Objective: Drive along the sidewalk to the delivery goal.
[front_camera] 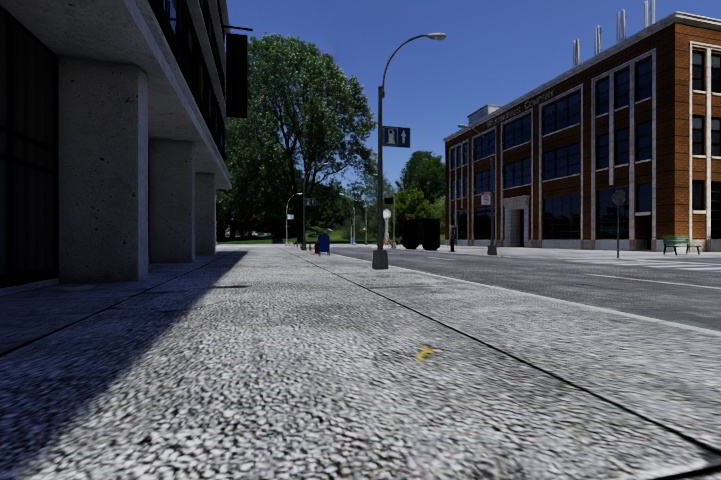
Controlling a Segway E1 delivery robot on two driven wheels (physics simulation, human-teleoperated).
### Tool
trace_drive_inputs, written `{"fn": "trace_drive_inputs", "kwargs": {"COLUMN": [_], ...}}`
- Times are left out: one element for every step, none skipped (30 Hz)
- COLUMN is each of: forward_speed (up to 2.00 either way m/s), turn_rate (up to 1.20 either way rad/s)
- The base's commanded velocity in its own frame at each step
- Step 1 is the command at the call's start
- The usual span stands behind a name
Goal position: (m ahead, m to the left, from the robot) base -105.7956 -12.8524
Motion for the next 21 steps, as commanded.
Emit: {"fn": "trace_drive_inputs", "kwargs": {"forward_speed": [0.00,0.00,0.00,0.00,0.00,0.00,0.00,0.00,0.00,0.00,0.00,0.00,0.00,0.00,0.00,0.00,0.00,0.00,0.00,0.00,0.00], "turn_rate": [0.00,0.00,0.00,0.00,0.00,0.00,0.00,0.00,0.00,0.00,-0.13,-0.13,-0.23,-0.25,-0.26,-0.26,-0.26,-0.26,-0.26,-0.26,-0.26]}}
